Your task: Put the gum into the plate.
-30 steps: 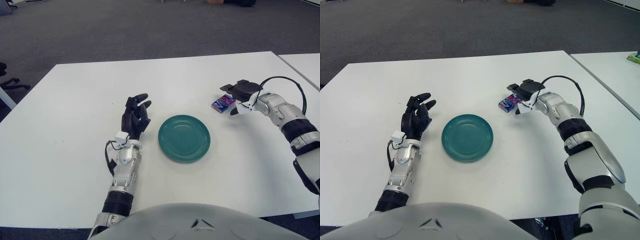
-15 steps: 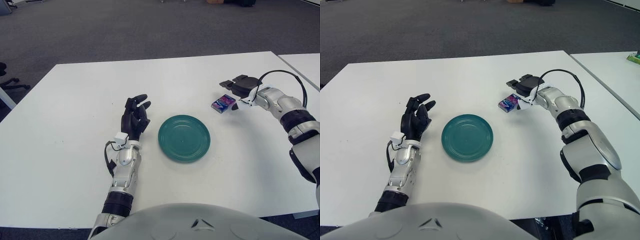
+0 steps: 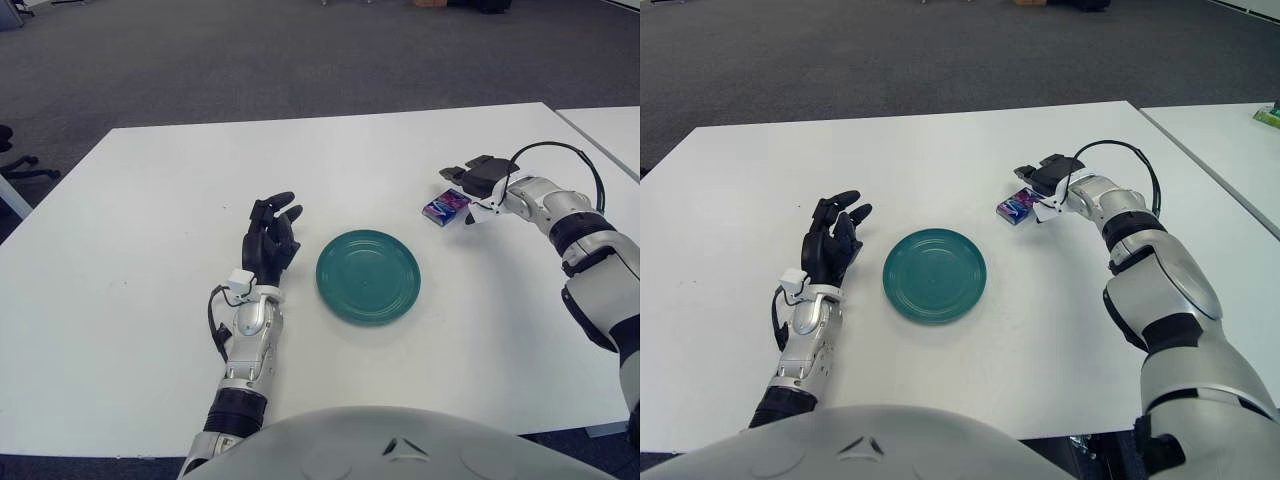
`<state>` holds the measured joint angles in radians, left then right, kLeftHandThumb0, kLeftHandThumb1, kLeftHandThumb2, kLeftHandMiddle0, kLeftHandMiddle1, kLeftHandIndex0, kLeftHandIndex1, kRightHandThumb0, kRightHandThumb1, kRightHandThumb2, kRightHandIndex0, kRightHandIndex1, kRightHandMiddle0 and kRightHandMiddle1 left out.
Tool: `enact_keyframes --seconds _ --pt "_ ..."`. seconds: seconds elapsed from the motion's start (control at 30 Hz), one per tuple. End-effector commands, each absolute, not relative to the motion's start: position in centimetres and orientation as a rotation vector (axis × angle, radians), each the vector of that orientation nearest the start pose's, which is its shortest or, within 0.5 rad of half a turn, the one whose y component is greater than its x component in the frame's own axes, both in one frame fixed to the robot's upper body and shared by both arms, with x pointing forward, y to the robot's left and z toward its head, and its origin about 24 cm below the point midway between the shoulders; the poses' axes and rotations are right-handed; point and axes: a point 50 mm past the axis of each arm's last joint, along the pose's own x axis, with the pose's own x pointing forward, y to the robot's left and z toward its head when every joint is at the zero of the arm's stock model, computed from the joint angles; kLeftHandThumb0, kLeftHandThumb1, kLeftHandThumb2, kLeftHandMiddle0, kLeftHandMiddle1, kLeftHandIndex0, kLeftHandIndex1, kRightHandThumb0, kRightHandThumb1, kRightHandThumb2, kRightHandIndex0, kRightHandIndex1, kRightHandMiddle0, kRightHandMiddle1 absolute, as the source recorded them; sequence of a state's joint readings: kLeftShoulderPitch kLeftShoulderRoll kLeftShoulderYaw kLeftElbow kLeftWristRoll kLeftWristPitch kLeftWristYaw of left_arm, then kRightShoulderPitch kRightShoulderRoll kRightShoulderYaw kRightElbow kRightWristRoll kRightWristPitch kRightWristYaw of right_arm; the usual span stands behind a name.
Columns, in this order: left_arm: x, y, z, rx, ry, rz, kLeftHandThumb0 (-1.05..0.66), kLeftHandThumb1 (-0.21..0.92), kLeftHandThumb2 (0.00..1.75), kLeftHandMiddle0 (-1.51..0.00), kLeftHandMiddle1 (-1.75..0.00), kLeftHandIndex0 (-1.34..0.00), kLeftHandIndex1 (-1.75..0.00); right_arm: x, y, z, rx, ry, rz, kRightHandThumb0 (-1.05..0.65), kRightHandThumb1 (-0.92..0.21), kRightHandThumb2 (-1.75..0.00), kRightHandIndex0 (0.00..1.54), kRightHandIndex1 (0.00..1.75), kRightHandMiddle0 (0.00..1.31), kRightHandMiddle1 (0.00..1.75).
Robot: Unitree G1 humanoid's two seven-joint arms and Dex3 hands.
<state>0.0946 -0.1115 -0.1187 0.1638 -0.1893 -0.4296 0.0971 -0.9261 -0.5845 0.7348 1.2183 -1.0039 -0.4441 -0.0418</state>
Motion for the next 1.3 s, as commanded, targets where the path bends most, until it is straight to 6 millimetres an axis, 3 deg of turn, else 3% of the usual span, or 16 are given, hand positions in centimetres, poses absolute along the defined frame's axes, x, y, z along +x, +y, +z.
enact_keyframes --seconds 0.0,0.37,0.53,0.87,0.97,1.13,1.27 --pt "22.5 10.1 2.8 -0.416 -0.165 0.113 -0.72 0.92 0.76 -0.36 -0.80 -0.28 -1.10 36.9 -21.8 6.0 -1.927 0.066 0.678 -0.94 -0.90 -0.07 0.22 0.05 0.02 0.02" --pt "22.1 10.0 2.9 -0.436 -0.165 0.120 -0.70 0.92 0.76 -0.36 -0.80 -0.27 -1.08 36.2 -21.7 4.4 -1.920 0.088 0.719 -0.92 -0.90 -0.05 0.30 0.10 0.02 0.04" --pt "21.8 9.9 3.0 -0.425 -0.175 0.127 -0.71 0.92 0.76 -0.36 -0.80 -0.26 -1.08 35.7 -21.4 3.3 -1.889 0.121 0.730 -0.96 -0.91 -0.01 0.15 0.47 0.00 0.08" --pt "21.5 9.5 3.4 -0.418 -0.186 0.113 -0.73 0.92 0.77 -0.37 -0.80 -0.28 -1.10 35.0 -21.0 1.7 -1.868 0.154 0.735 -0.95 -0.88 0.00 0.06 0.80 0.00 0.14" --pt "21.4 9.3 3.6 -0.429 -0.182 0.105 -0.73 0.92 0.76 -0.37 -0.81 -0.29 -1.11 34.7 -20.8 1.2 -1.861 0.164 0.742 -0.94 -0.88 0.00 0.05 0.80 0.00 0.17" --pt "21.3 9.0 3.8 -0.440 -0.184 0.098 -0.73 0.92 0.75 -0.36 -0.81 -0.30 -1.12 34.4 -20.7 0.6 -1.861 0.171 0.766 -0.91 -0.88 0.00 0.12 0.60 0.00 0.23" --pt "21.1 8.8 4.0 -0.445 -0.189 0.094 -0.74 0.92 0.74 -0.36 -0.81 -0.29 -1.12 34.0 -20.7 0.2 -1.869 0.172 0.789 -0.82 -0.89 -0.01 0.28 0.55 0.00 0.44"
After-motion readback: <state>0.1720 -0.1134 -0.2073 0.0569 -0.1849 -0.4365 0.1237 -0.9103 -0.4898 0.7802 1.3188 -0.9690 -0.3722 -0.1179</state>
